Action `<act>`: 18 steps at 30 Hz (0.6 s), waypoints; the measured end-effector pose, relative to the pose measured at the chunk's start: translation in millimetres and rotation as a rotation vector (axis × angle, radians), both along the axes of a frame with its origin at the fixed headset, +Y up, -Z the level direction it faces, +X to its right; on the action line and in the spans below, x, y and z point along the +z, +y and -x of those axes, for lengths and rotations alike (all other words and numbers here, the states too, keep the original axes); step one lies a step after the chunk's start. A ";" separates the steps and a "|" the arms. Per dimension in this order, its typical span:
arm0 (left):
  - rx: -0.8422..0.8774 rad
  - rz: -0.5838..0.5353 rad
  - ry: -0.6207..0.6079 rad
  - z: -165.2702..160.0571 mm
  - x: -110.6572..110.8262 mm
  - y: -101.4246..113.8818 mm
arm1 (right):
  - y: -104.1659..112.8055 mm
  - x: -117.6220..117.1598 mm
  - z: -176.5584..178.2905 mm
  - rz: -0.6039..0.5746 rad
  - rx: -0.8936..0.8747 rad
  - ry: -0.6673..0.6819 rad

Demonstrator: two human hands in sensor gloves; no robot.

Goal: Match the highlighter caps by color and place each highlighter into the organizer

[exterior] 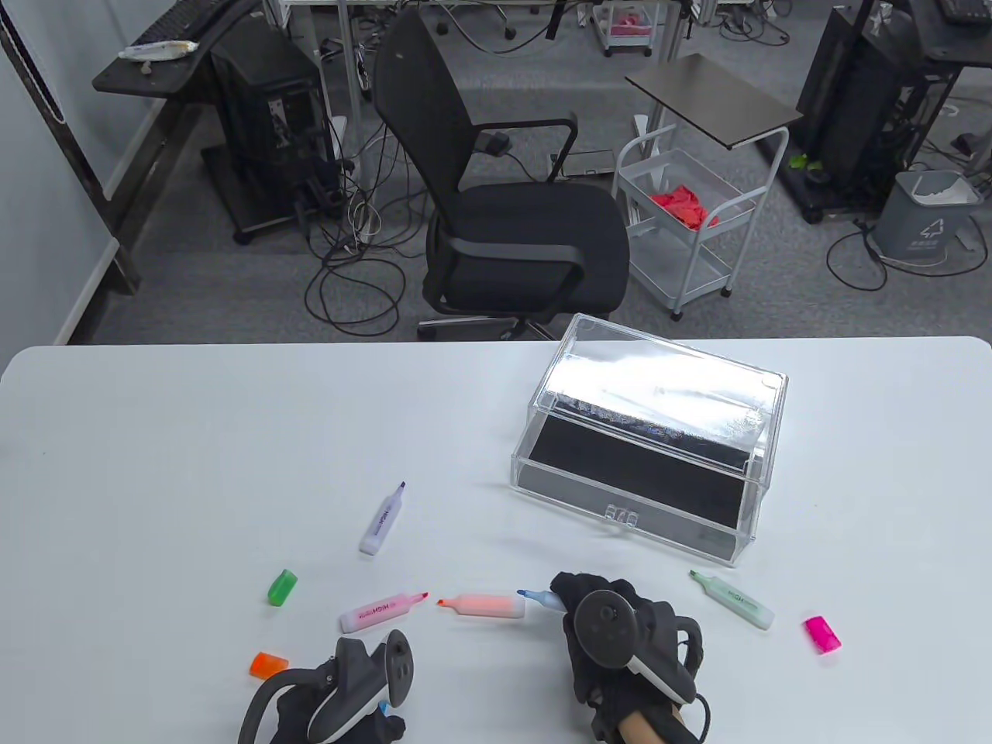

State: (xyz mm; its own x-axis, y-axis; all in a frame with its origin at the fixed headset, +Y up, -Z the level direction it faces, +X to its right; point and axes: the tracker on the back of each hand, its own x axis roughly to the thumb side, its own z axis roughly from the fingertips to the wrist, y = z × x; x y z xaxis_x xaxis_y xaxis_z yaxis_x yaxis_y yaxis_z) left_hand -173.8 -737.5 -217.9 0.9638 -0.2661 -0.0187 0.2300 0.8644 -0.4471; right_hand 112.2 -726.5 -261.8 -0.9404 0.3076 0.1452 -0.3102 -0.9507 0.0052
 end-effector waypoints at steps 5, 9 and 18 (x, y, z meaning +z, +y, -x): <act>0.000 0.026 0.007 -0.4 -1.8 -5.4 | 0.1 0.2 -0.2 0.011 0.003 0.000; 0.012 0.040 0.005 -1.5 -2.5 -8.8 | 0.3 0.2 -0.7 0.012 0.001 -0.003; 0.004 0.031 -0.010 -3.8 -1.5 -12.4 | 0.1 0.2 -0.4 0.019 0.009 -0.006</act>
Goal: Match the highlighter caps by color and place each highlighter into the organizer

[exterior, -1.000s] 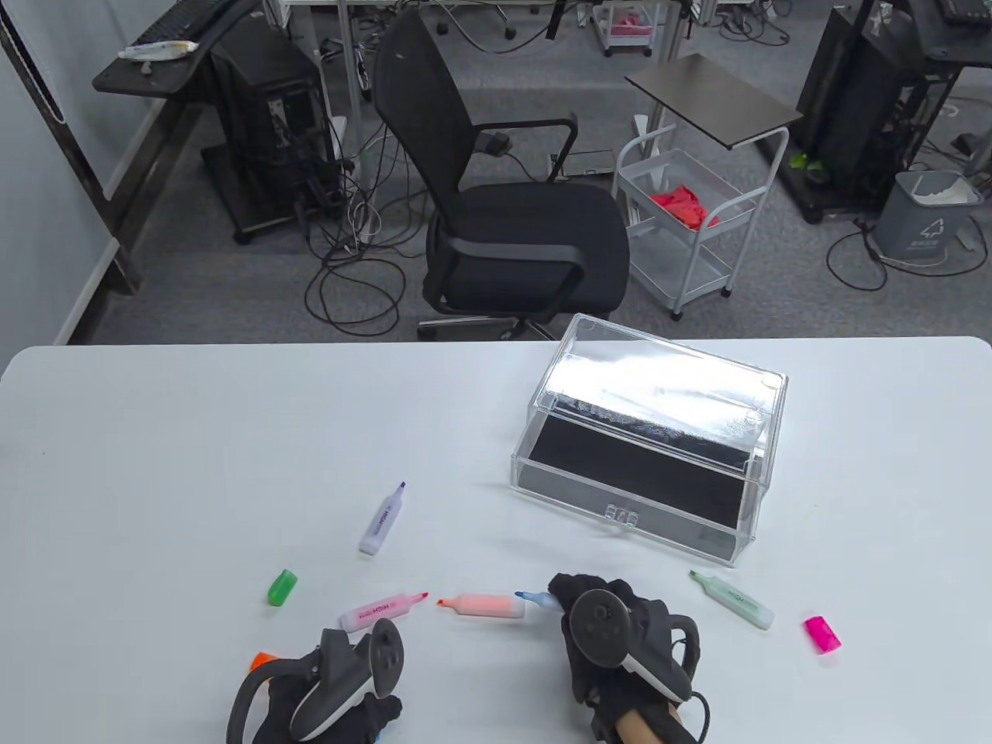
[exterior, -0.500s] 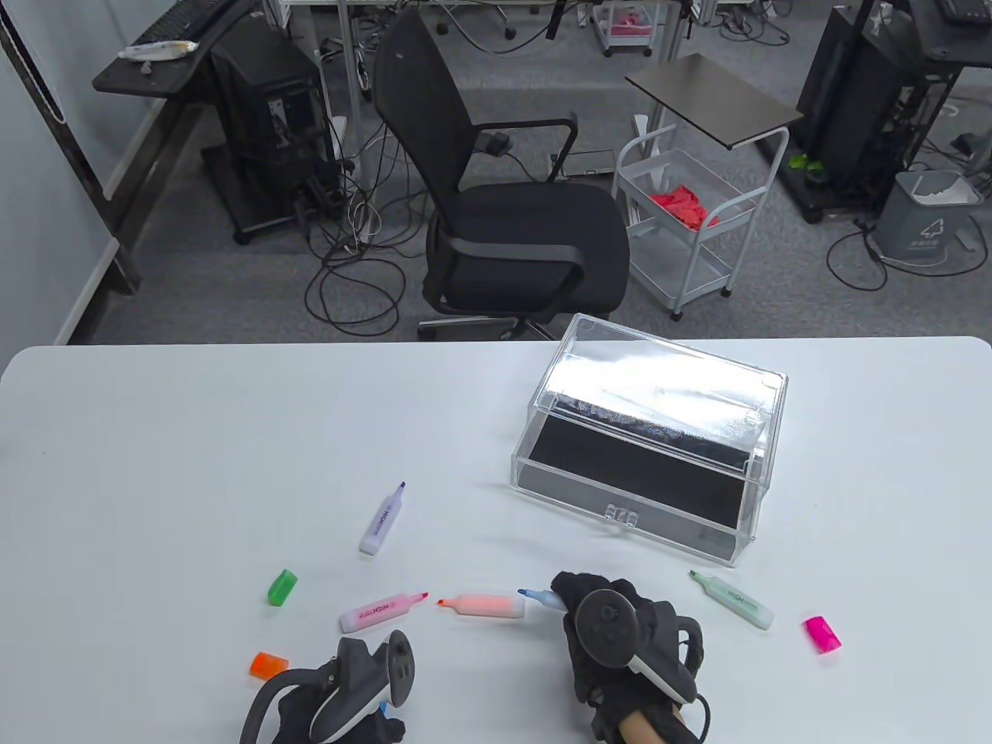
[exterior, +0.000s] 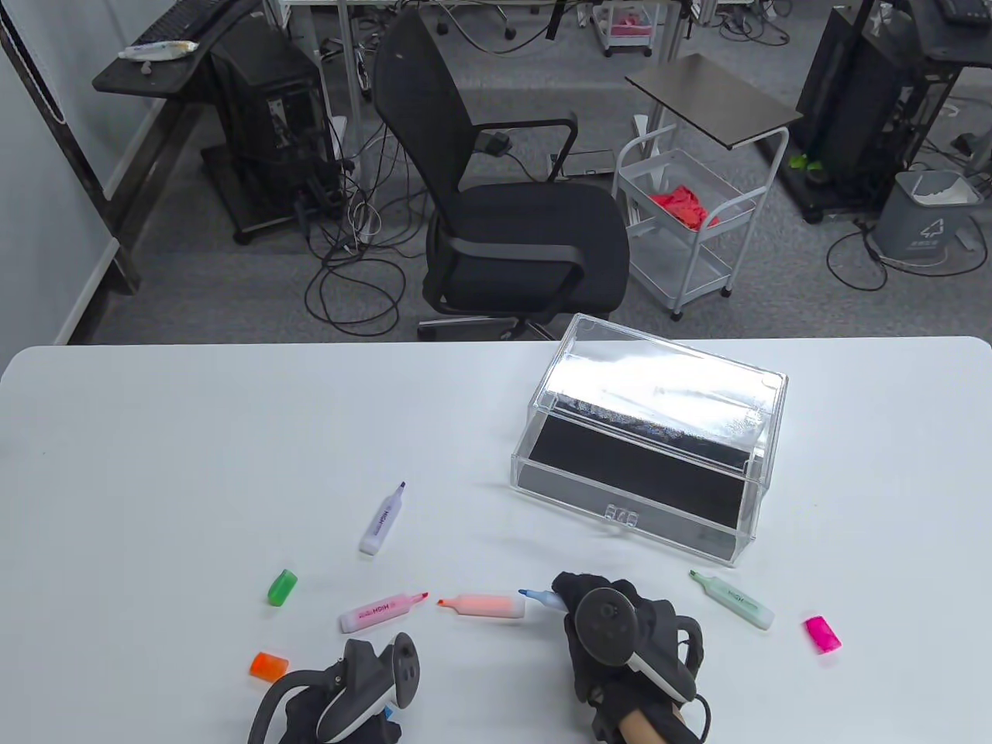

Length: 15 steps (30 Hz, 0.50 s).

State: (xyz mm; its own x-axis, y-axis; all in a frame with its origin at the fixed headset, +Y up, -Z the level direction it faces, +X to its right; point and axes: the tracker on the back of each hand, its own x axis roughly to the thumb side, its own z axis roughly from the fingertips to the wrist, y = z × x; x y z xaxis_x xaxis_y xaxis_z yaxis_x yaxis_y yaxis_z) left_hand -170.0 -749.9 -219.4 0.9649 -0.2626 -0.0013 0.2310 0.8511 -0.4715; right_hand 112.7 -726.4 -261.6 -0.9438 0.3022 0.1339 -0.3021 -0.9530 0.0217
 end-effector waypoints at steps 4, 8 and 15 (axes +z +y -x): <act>-0.006 0.004 -0.005 -1.0 0.2 0.9 | -0.2 -0.1 0.3 0.002 0.005 0.002; 0.002 0.011 -0.004 -0.1 -0.2 1.7 | -0.2 0.0 0.4 0.003 0.008 0.004; 0.040 0.017 0.011 4.2 -2.3 3.5 | -0.5 -0.1 1.0 0.003 0.011 0.004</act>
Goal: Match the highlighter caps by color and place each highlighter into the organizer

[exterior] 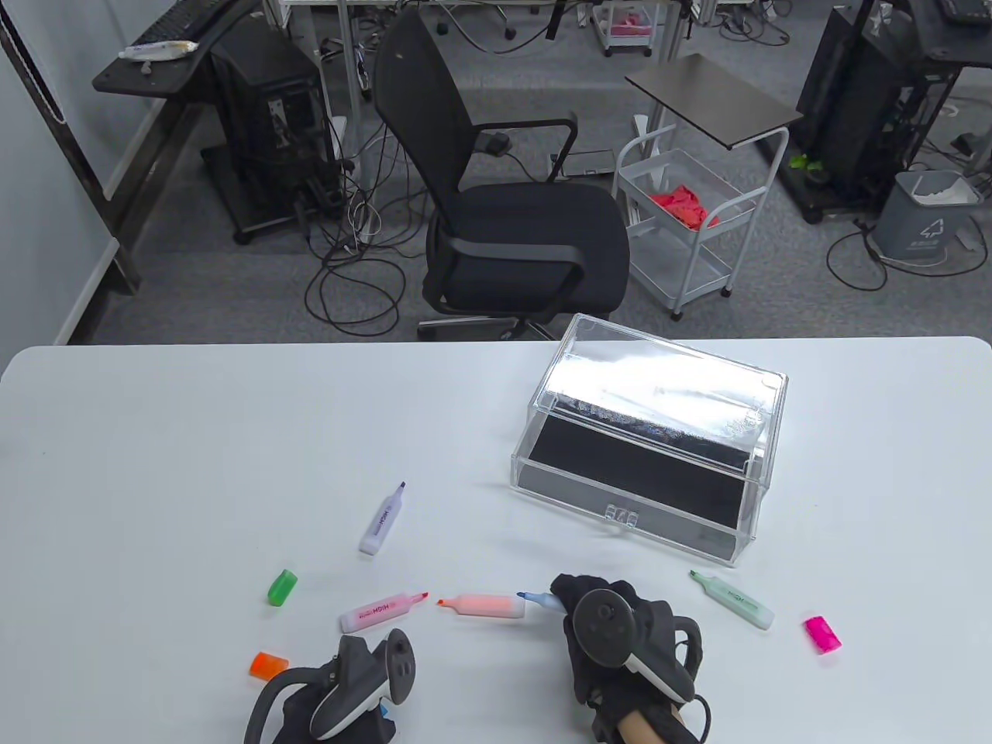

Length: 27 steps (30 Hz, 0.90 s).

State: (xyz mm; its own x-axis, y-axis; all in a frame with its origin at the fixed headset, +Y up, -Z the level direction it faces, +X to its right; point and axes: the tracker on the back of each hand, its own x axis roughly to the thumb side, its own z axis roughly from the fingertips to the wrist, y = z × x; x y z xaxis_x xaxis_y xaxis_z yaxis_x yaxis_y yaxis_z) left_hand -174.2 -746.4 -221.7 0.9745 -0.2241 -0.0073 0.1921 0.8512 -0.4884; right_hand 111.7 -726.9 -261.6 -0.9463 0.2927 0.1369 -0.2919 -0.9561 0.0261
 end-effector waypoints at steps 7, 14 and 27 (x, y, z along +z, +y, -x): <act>0.036 -0.027 0.001 0.9 -2.5 9.1 | 0.0 0.1 0.2 0.000 0.001 -0.001; 0.063 -0.074 -0.013 0.8 -7.0 21.8 | 0.1 0.3 0.8 -0.002 0.006 0.000; 0.134 -0.137 -0.029 -3.6 -25.3 41.2 | -0.5 0.9 3.8 -0.018 0.023 0.006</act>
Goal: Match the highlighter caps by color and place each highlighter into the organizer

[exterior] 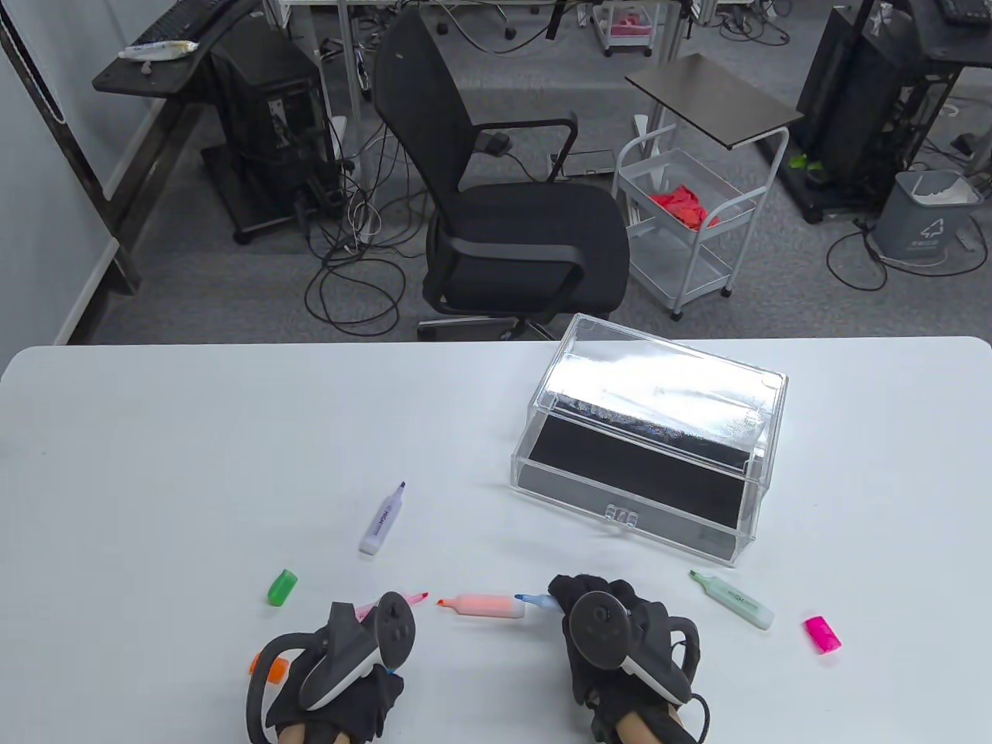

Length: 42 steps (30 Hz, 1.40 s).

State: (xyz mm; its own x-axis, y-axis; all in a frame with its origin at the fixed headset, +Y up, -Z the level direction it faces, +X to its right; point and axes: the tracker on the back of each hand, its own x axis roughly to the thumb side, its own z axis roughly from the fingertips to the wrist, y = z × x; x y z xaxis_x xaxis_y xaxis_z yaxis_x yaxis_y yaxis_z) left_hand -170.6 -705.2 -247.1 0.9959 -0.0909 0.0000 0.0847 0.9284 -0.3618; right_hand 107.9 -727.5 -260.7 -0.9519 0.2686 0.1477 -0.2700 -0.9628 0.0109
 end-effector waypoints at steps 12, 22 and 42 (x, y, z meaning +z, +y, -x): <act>0.042 -0.017 -0.067 -18.3 -20.1 1.9 | -0.1 2.5 11.1 -0.038 0.040 0.073; 0.062 -0.005 -0.122 -42.0 -29.1 8.3 | -1.5 4.1 22.2 -0.060 0.075 0.140; 0.124 0.016 -0.172 -72.0 -33.2 14.7 | 2.0 9.3 34.2 -0.168 0.163 0.199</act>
State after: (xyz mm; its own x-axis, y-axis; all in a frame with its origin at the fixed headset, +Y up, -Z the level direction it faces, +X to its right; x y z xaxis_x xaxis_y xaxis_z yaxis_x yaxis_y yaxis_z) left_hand -98.6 -690.6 -280.3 0.9847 0.0336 0.1711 0.0320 0.9299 -0.3665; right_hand 73.7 -725.5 -251.5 -0.9283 0.0705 0.3652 -0.1202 -0.9860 -0.1152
